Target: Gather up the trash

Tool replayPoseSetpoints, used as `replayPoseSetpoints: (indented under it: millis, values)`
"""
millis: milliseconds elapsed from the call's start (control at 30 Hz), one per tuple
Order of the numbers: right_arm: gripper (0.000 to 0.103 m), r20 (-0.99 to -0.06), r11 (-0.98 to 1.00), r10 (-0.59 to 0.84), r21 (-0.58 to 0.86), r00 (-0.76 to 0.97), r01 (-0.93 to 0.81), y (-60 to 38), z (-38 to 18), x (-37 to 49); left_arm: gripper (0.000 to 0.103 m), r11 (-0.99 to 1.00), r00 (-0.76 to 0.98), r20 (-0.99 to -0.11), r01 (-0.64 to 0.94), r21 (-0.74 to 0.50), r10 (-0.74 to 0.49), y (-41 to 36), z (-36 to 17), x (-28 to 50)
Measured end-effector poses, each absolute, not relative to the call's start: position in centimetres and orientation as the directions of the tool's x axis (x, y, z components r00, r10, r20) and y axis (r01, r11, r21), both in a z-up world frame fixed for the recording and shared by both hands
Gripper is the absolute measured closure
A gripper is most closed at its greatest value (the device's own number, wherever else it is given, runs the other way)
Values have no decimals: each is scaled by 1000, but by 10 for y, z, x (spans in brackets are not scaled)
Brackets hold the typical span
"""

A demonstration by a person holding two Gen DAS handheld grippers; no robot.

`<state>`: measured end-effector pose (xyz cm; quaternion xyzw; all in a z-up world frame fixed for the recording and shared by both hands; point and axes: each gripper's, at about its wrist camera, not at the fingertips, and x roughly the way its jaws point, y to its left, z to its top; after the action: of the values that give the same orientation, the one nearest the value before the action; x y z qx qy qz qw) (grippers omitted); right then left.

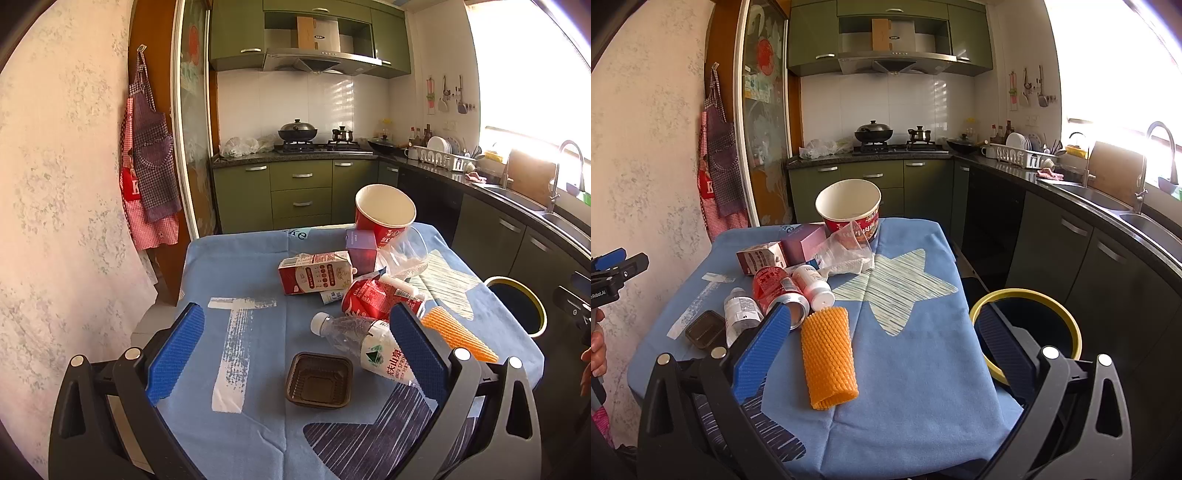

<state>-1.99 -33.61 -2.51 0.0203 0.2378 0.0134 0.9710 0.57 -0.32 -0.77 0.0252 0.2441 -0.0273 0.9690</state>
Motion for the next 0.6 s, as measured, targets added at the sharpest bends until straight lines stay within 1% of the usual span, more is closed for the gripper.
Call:
replayPoseSetpoints:
  millis: [600]
  values:
    - [6, -470, 999, 33, 47, 882, -12, -339, -29, -19, 4, 997, 874, -483, 70, 30, -47, -4, -10, 9]
